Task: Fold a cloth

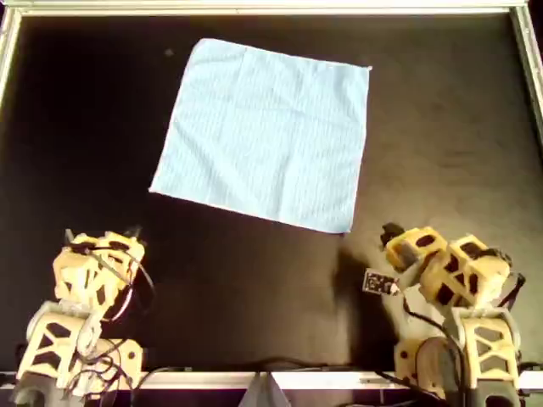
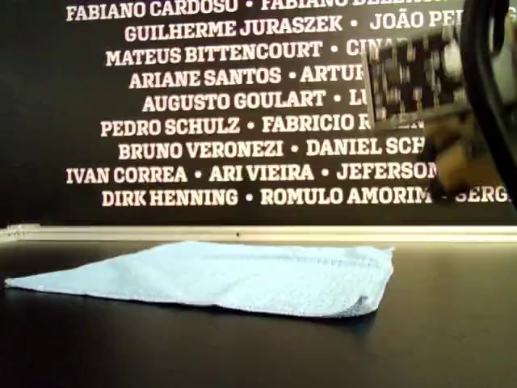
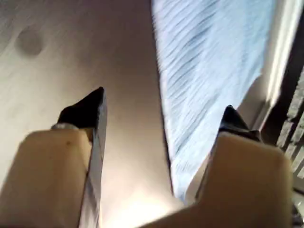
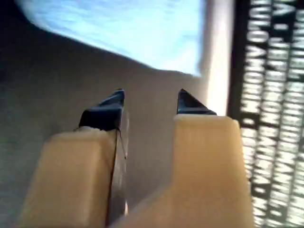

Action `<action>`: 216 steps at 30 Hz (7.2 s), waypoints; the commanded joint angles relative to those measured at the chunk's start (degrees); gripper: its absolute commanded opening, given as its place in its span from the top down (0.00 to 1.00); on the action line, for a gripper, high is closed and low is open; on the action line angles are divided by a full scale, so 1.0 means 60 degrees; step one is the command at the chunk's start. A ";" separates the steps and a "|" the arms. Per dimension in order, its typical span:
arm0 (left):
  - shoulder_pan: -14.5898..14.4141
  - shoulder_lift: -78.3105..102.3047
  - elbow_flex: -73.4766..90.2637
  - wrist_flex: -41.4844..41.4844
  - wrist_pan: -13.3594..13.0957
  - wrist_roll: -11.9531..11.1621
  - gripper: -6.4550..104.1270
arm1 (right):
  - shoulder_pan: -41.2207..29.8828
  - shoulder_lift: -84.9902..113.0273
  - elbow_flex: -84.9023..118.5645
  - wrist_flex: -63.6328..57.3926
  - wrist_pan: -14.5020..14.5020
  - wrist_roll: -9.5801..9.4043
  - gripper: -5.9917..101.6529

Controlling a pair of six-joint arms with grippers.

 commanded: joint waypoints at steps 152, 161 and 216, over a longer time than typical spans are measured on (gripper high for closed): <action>0.0791 -1.6099 -1.4180 -0.0996 0.0132 0.0117 0.96 | 0.2153 -1.7051 -1.5762 -0.1377 0.2402 -0.0073 0.93; 0.0791 -1.8354 -1.8047 -0.0996 0.0015 0.0117 0.96 | 0.2139 -2.0215 -2.0171 -0.1377 0.2388 -0.0073 0.93; 0.1084 -2.3833 -2.5371 -0.0776 0.0000 0.0029 0.49 | 0.1934 -2.5488 -2.8462 -0.1260 0.2388 -0.0073 0.55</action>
